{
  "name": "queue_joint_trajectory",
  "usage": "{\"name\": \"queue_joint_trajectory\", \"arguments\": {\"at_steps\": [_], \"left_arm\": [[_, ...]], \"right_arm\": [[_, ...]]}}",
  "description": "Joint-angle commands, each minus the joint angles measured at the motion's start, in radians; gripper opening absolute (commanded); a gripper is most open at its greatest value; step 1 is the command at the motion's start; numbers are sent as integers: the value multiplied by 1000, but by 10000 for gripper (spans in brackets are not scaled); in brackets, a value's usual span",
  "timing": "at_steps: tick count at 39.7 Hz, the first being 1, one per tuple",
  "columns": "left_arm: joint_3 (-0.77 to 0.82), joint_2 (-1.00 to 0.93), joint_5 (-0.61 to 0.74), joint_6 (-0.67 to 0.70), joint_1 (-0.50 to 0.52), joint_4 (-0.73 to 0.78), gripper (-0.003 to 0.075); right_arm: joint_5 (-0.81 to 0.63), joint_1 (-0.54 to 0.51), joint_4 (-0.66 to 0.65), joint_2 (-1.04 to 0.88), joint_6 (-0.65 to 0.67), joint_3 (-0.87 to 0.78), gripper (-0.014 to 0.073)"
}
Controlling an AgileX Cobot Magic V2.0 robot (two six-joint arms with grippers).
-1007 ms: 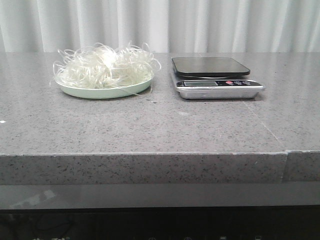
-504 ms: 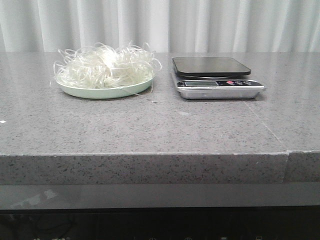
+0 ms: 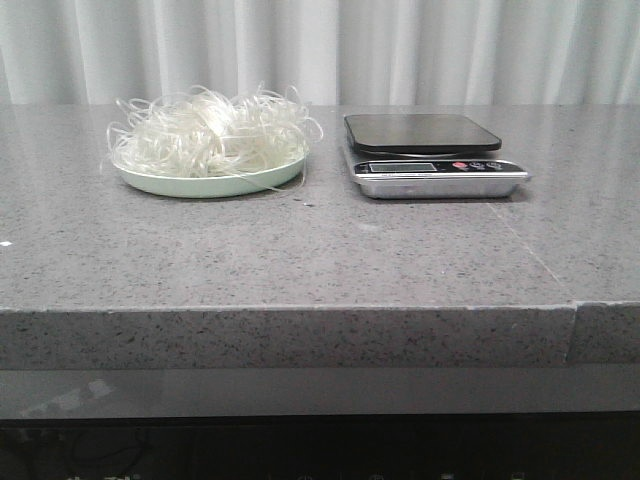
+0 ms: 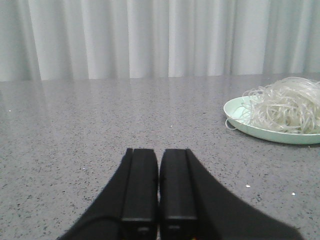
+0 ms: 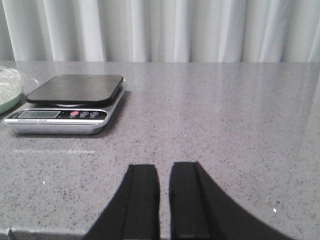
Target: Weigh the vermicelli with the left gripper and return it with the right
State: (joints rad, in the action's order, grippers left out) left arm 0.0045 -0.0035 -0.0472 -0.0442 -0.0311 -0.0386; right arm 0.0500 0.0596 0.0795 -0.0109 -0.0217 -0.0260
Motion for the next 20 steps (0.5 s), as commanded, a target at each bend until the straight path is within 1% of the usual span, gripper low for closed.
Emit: {"name": "queue_joint_trajectory", "arguments": {"at_steps": [1, 4, 20], "left_arm": [[37, -24, 80, 11, -1, -10, 156], [37, -24, 80, 11, -1, -10, 156], [37, -24, 80, 11, -1, -10, 156]], "right_arm": [[-121, -8, -7, -16, -1, 3, 234], [-140, -8, -7, -16, -1, 3, 234], [-137, -8, -7, -16, -1, 3, 234]]}}
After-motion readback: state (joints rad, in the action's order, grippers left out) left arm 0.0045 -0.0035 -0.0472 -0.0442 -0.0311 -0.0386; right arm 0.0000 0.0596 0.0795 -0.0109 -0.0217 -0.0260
